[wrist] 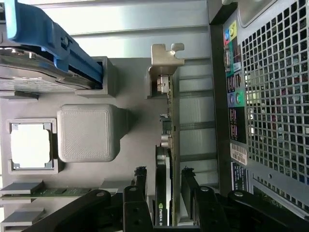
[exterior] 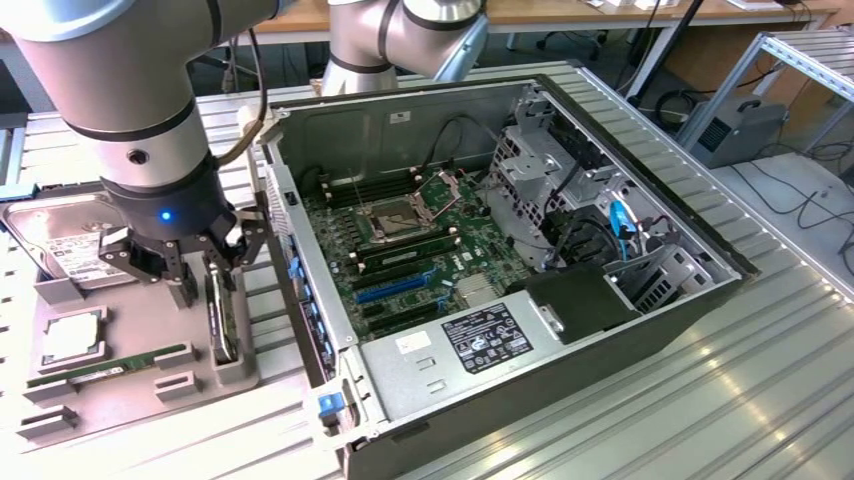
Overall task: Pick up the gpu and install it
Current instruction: 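Pick up the gpu and move the gpu toward the slot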
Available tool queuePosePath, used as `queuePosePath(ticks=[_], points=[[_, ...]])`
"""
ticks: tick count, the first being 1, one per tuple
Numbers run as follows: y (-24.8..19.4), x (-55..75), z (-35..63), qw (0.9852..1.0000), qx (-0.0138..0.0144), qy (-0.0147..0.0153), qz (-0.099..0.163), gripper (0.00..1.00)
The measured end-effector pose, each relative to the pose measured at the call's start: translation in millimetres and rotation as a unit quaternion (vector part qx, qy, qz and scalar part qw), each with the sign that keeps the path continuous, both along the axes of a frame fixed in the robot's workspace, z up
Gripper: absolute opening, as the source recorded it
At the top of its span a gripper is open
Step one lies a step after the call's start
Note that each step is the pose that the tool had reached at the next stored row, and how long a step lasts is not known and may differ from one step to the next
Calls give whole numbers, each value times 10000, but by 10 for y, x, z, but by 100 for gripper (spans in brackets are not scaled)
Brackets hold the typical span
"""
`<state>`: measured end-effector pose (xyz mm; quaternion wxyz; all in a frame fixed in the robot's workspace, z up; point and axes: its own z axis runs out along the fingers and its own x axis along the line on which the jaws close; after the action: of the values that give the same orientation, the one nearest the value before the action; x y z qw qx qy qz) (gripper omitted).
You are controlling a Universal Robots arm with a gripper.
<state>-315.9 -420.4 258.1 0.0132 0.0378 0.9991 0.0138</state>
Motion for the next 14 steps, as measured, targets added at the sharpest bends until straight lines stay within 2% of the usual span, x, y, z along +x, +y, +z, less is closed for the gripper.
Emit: queuePosePath(ticks=[8, 14], points=[[87, 0, -52, 10000, 0, 0, 0, 42], [113, 0, -90, 10000, 0, 0, 1, 42]])
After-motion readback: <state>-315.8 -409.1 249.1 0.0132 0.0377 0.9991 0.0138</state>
